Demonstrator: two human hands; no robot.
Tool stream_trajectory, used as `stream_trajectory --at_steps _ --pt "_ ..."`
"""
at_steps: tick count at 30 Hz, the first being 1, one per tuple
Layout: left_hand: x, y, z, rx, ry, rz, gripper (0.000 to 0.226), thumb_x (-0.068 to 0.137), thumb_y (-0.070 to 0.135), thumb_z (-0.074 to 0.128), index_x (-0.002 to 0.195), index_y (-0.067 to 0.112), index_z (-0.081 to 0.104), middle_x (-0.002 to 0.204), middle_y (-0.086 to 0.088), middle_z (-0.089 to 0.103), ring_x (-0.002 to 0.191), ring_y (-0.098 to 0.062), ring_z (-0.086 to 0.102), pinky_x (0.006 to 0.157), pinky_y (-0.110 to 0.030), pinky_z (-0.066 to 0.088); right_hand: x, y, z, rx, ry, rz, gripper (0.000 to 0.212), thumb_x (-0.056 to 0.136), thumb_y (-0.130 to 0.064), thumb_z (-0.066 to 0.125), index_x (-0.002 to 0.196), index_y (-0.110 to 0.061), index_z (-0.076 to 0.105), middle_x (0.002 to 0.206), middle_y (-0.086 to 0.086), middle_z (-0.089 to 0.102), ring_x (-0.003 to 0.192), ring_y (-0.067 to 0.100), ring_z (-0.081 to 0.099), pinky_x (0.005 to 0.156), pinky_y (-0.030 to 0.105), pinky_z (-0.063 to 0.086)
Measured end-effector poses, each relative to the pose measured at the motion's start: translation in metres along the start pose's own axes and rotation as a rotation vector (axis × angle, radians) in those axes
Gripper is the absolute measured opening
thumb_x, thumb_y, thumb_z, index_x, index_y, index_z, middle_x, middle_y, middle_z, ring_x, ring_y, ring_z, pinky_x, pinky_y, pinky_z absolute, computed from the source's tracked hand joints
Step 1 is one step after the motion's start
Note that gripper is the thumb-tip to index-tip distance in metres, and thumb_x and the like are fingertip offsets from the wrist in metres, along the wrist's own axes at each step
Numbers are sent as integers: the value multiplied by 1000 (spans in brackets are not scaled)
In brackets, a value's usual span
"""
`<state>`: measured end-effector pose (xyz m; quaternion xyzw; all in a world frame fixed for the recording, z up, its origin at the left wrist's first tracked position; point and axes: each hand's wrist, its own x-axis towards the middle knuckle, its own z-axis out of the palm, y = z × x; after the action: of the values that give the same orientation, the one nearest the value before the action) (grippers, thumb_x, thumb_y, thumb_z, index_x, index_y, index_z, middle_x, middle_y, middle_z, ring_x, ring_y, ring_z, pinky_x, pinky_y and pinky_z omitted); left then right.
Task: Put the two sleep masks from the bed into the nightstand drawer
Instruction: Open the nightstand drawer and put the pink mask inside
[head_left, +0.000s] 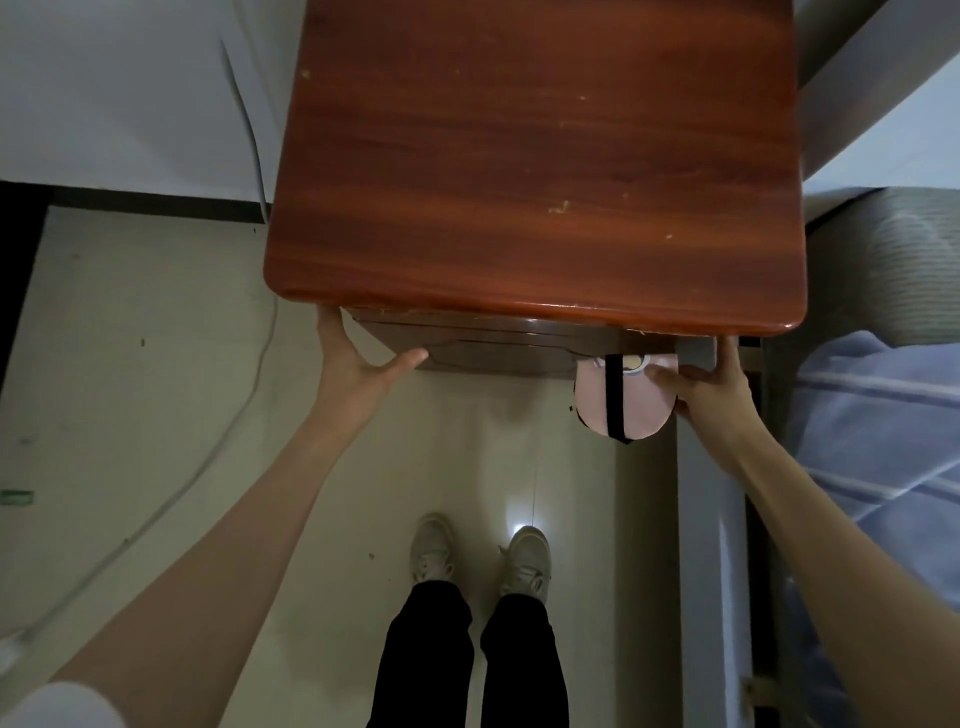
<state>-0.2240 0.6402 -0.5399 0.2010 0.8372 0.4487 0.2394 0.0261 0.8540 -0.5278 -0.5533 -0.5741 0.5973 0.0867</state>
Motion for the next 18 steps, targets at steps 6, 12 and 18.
stream_trajectory --at_steps 6,12,18 --pt "-9 8 0 -70 -8 -57 113 64 25 82 144 18 1 154 -5 14 141 -14 17 118 -46 17 -8 -1 -4 -28 17 35 77 80 -10 66 139 -35 23 127 13 59 111 32 58 100 58 42" --pt "-60 2 -6 -140 -43 -216 123 58 44 77 143 27 -10 158 1 -1 144 -15 6 119 -44 11 -53 17 -7 -73 -11 119 88 80 -11 66 144 -34 9 105 10 63 101 25 59 100 53 42" --pt "-76 0 -9 -223 61 -357 118 60 46 75 144 22 -4 157 -2 7 143 -17 13 117 -38 15 -79 38 -8 -45 -44 200 74 81 -11 65 138 -31 22 110 14 62 100 30 59 95 53 46"
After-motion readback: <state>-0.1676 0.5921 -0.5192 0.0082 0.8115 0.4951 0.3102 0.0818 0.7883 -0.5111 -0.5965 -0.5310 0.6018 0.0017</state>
